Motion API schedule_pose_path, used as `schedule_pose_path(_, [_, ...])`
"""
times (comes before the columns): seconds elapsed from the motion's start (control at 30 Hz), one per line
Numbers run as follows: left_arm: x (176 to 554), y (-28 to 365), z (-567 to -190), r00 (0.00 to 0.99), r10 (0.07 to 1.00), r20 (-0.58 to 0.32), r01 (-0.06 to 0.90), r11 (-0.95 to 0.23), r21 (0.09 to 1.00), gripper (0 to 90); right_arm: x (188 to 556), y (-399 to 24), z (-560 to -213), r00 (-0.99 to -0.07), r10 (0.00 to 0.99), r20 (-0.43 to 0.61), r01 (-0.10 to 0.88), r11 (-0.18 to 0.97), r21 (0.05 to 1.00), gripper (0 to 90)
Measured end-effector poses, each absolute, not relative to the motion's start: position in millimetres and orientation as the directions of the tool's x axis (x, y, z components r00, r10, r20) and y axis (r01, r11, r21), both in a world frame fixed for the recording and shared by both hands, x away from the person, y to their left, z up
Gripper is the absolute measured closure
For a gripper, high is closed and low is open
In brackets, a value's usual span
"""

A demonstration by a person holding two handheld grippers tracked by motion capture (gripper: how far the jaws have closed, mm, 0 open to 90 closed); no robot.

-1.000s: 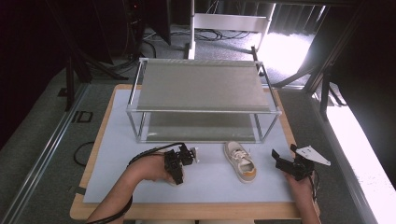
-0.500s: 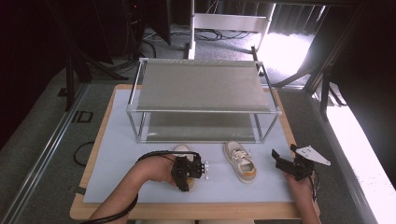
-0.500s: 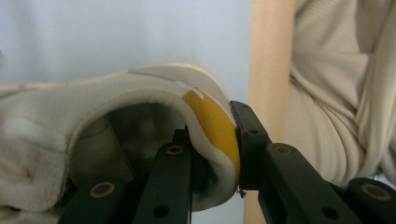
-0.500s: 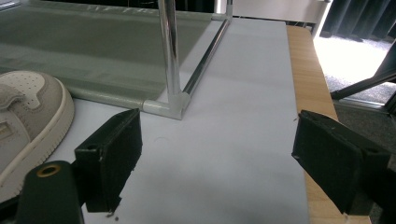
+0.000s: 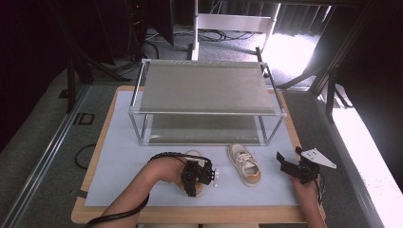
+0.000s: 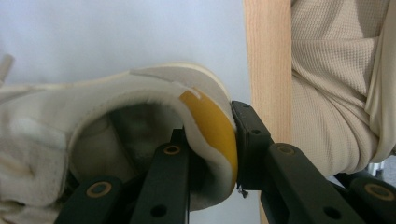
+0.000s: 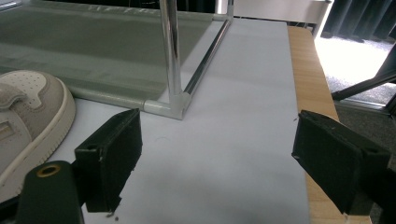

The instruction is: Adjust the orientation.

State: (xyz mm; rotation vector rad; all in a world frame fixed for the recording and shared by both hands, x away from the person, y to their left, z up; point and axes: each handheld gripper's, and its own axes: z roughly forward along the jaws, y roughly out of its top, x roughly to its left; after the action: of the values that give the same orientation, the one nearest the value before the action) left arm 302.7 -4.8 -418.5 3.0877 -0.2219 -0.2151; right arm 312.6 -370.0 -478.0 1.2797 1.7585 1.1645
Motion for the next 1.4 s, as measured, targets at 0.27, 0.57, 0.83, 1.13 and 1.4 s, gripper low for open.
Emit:
schedule_pose_path(0.27, [306, -8, -419, 0.992, -0.002, -0.128, -0.005, -1.000, -0.023, 64.2, 312, -369, -478, -0.314, 0.949, -0.016, 0.361, 0.135, 0.923, 15.3])
schedule_pose_path(0.57, [307, -6, -417, 0.987, 0.076, -0.141, 0.081, -0.996, 0.030, 46.7, 319, -368, -476, -0.381, 0.924, -0.012, 0.443, 0.194, 0.875, 14.0])
schedule_pose_path(0.83, [307, -6, -416, 0.989, 0.066, -0.133, 0.068, -0.998, 0.014, 44.5, 321, -386, -464, -0.482, 0.876, 0.031, 0.452, 0.218, 0.865, 13.9])
schedule_pose_path(1.13, [306, -8, -416, 0.991, 0.059, -0.124, 0.061, -0.998, 0.014, 44.8, 318, -386, -434, -0.664, 0.747, 0.016, 0.456, 0.389, 0.800, 14.6])
schedule_pose_path(1.4, [305, -8, -415, 0.992, 0.061, -0.109, 0.061, -0.998, 0.005, 45.7, 316, -364, -417, -0.769, 0.631, -0.107, 0.426, 0.630, 0.650, 16.7])
